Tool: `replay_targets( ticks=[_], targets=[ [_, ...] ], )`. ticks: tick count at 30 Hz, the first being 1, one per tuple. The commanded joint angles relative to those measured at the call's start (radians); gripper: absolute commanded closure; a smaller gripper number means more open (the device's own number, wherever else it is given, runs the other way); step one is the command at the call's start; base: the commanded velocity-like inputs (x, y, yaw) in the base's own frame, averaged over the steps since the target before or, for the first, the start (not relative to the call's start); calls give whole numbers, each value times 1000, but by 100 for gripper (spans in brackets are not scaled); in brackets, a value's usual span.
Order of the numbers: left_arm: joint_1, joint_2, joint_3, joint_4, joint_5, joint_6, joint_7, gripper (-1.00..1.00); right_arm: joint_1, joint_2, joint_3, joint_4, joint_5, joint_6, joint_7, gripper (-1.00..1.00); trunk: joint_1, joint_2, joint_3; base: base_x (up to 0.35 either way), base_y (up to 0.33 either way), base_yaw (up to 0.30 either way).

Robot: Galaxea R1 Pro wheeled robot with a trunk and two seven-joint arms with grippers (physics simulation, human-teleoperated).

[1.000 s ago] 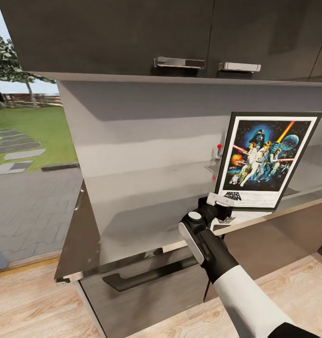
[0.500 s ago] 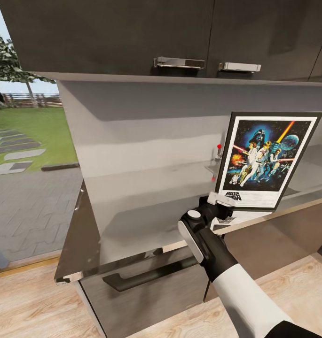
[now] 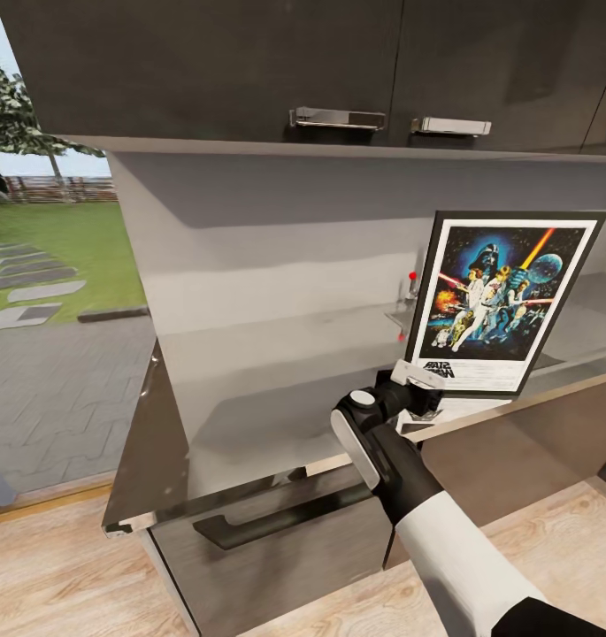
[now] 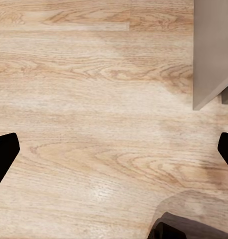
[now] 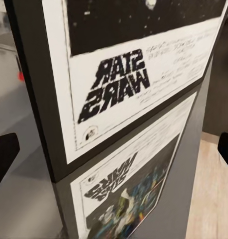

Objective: Pick up the poster from the kitchen countertop and hang it on one of the wall nails in the kitchen.

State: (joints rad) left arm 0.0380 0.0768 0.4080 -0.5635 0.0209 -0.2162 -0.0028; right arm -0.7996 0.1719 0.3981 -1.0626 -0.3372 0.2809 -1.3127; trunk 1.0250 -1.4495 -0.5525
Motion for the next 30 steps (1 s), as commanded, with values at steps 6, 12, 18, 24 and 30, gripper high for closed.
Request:
replay_targets(
  ticks=[6,12,18,24,30],
  targets=[
    [0,0,0,-1,2,-2,0,-100,-12,1,3,-1,-6,11,-8,-100,0,0,-1,4,0,0],
    [0,0,0,-1,2,-1,0,-100,-13,1,4,0,-6,11,-8,-100,0,0,-1,167,0,0],
    [0,0,0,-1,2,0,0,-100,-13,1,4,0,-6,11,-8,-100,0,0,-1,77,0,0],
    [0,0,0,-1,2,0,0,-100,-13,1,4,0,-6,11,-8,-100,0,0,-1,13,0,0],
    [0,0,0,0,2,0,0,-100,-12,1,4,-2,-6,8,-8,-100,0,0,-1,1,0,0]
  ],
)
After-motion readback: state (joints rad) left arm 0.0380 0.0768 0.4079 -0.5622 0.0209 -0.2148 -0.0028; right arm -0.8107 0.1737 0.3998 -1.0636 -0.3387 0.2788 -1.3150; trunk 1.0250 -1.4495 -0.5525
